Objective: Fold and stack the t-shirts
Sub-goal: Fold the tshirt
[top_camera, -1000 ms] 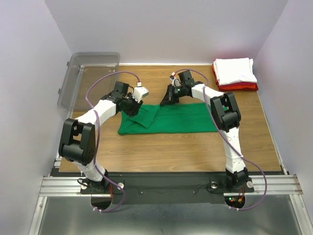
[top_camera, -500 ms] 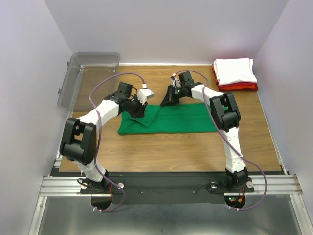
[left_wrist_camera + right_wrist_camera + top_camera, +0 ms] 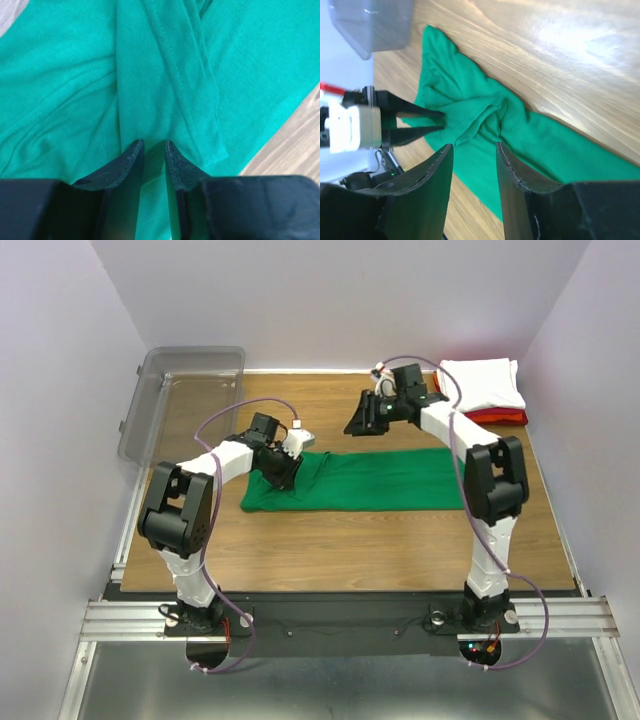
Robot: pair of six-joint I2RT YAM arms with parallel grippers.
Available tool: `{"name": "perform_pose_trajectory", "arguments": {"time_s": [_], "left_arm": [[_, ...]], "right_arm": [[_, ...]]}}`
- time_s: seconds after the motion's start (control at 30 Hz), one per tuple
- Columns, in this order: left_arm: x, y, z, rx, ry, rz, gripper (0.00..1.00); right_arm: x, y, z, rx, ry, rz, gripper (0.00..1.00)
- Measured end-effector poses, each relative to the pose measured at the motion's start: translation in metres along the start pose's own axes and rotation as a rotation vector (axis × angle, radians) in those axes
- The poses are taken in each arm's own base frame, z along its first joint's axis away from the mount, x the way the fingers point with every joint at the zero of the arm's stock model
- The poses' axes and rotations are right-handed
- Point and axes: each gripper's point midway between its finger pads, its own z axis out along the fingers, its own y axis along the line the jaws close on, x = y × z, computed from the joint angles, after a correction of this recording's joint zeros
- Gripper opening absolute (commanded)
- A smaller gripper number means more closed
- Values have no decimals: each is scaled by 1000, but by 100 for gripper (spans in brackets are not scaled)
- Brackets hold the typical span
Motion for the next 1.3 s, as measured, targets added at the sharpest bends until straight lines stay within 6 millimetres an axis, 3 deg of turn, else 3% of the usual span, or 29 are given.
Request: {"name": "perform_pose_trajectory", "arguments": {"time_s": [0.1, 0.17, 0.3, 0.4, 0.5, 0.67, 0.7, 0.8, 0.87, 0.97, 1.03, 1.07, 1.13, 1.17, 1.2, 1.27, 1.3], "left_arm": [[-7, -1, -16, -28, -19, 1, 41], [-16, -2, -30, -49, -44, 7, 42], [-40, -3, -56, -89, -114, 24, 42], [-39, -5, -55, -96, -102, 2, 39], [-32, -9, -47, -98, -68, -22, 35], [-13, -6, -23, -113, 17, -80, 27], [-7, -4, -18, -119, 39, -89, 27], [11, 5, 0, -139, 118, -109, 26], [3, 16, 3, -160, 131, -103, 26], [-30, 46, 18, -204, 120, -60, 25], [-78, 83, 36, -247, 82, -12, 30], [-89, 92, 40, -256, 71, 1, 32], [-144, 129, 59, -296, -17, 53, 38], [-158, 139, 63, -310, -49, 67, 39], [-170, 144, 64, -318, -73, 82, 41], [-178, 149, 56, -328, -93, 84, 42], [-184, 148, 48, -334, -116, 84, 42]], "right_arm": [[-13, 7, -36, 21, -49, -76, 32], [-16, -3, -60, 75, -72, -128, 30], [-7, -61, -114, 281, -66, -184, 20], [20, -125, -145, 462, 11, -186, 17], [65, -171, -165, 578, 148, -154, 14], [117, -203, -171, 633, 338, -171, 12], [118, -205, -170, 632, 350, -179, 11], [123, -205, -171, 622, 379, -210, 9], [127, -204, -171, 612, 396, -227, 9], [144, -191, -168, 572, 458, -272, 10], [167, -169, -159, 513, 546, -319, 14], [185, -151, -152, 449, 608, -341, 16], [223, -101, -131, 271, 744, -401, 22], [235, -84, -125, 209, 787, -428, 22], [246, -53, -120, 111, 827, -445, 22], [244, -24, -116, 36, 825, -469, 22], [233, -11, -115, 9, 790, -487, 22]]}}
